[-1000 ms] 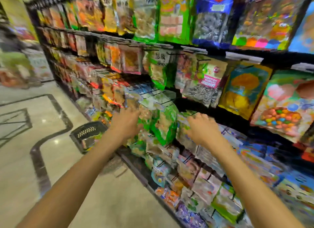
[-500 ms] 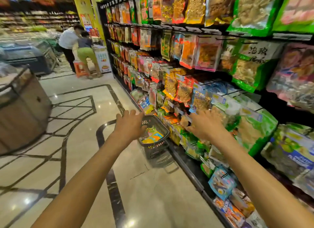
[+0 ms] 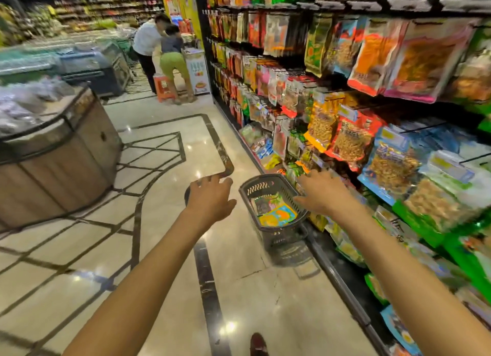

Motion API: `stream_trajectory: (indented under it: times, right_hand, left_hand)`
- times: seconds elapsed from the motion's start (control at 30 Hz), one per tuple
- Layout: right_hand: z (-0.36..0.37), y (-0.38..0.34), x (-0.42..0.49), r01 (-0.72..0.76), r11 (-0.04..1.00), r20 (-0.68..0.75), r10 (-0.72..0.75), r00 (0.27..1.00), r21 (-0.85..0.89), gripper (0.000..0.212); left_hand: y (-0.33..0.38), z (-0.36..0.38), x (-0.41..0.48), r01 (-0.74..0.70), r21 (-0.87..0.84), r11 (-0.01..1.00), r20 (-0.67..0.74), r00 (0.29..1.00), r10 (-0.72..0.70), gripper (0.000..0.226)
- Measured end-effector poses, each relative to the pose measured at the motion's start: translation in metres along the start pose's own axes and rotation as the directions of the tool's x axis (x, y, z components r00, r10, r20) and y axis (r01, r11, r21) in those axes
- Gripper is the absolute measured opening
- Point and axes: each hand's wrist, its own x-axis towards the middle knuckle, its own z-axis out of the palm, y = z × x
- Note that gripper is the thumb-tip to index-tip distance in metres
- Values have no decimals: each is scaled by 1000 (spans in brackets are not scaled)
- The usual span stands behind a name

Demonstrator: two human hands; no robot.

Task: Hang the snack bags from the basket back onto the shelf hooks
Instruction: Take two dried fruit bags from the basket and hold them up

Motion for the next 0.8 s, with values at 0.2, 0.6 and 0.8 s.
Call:
stream_trajectory:
  times: [0.2,0.6,0.8]
  right_hand:
    - [-9,3,116,-27,999,36,26,999,25,54]
    - [4,31,301,-103,992,155,90,984,73,59]
    - [37,49,380,-208,973,236,181,955,97,62]
  left_hand:
    - [-23,-14,121,-59,53,997,25,998,57,51]
    - [-33,21,320,-149,63,987,84,986,143,51]
    - [-24,61,429,-284,53,957,180,946,270,50]
